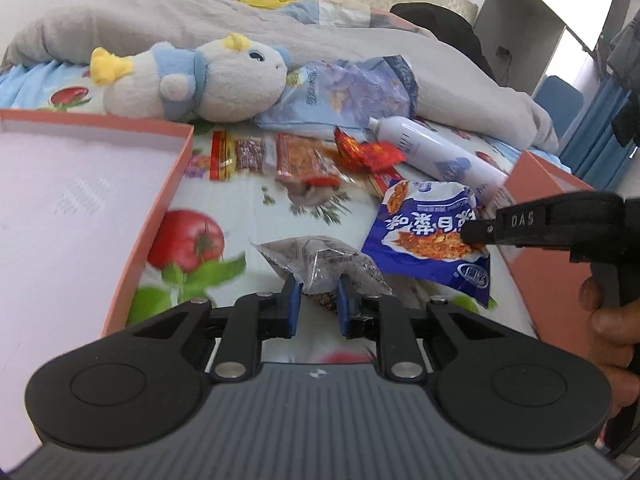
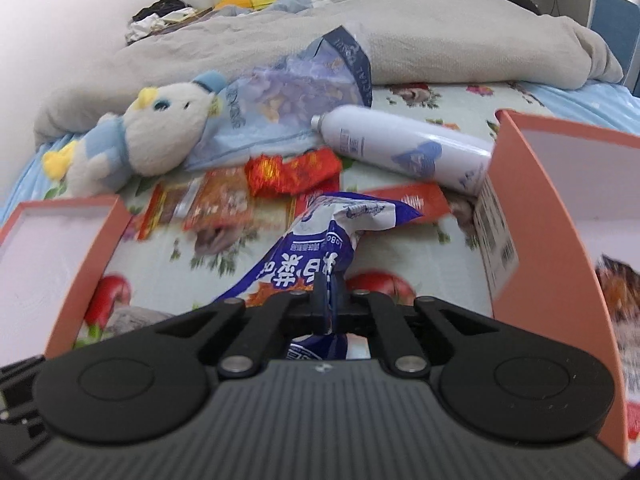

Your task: Organize snacks

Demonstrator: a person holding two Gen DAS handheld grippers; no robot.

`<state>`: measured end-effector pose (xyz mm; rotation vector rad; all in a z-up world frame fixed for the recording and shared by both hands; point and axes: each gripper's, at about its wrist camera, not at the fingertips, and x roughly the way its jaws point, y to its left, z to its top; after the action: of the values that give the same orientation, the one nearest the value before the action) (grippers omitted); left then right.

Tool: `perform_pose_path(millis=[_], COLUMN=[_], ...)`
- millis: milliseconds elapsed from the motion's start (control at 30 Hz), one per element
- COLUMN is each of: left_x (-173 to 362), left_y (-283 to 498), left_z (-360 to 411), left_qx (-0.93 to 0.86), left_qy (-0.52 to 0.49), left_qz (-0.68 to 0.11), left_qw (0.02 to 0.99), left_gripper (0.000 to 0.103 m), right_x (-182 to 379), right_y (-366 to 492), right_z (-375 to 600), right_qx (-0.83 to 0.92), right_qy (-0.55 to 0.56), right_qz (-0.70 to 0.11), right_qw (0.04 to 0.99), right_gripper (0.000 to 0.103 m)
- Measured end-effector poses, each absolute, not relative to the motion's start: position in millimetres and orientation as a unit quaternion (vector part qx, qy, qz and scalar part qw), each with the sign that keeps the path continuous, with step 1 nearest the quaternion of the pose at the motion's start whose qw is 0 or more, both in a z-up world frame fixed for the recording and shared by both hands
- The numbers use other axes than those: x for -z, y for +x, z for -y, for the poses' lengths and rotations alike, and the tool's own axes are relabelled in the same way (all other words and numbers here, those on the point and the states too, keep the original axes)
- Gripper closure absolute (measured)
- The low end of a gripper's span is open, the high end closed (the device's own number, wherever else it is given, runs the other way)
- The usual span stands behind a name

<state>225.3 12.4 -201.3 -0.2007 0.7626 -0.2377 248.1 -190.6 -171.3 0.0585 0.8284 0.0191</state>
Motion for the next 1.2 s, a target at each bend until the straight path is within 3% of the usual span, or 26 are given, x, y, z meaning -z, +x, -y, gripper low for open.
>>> perform_pose_path(millis=[833,1067,1133,1200], left_x=[187.9,188.0,187.4,186.5], left_y=[126.5,114.6,112.0,110.9], left_z=[-16.6,-31.0,-32.0,-31.6], left_qx=[0.101,0.127,0.129,0.126], left_qy=[-0.052,-0.088,-0.088,-0.081], left_qz=[-0.39,-0.41,-0.416,-0.421], left_qw=[0.914,0.899,0.896,0.894], left_gripper=[0.082,0.08,0.071,0.049], right_x=[170.5,174.0,174.0,174.3], right_y=[88.4,75.7,74.5,75.5], right_z=[199.2,209.3,209.7,209.6], right_qx=[-0.05,-0.027,-0.023,-0.017], right_qy=[0.037,0.062,0.067,0.075], right_qz=[-0.445,-0.449,-0.453,-0.459], right_qw=[0.893,0.891,0.889,0.885], right_gripper=[0.098,0.095,0.095,0.091])
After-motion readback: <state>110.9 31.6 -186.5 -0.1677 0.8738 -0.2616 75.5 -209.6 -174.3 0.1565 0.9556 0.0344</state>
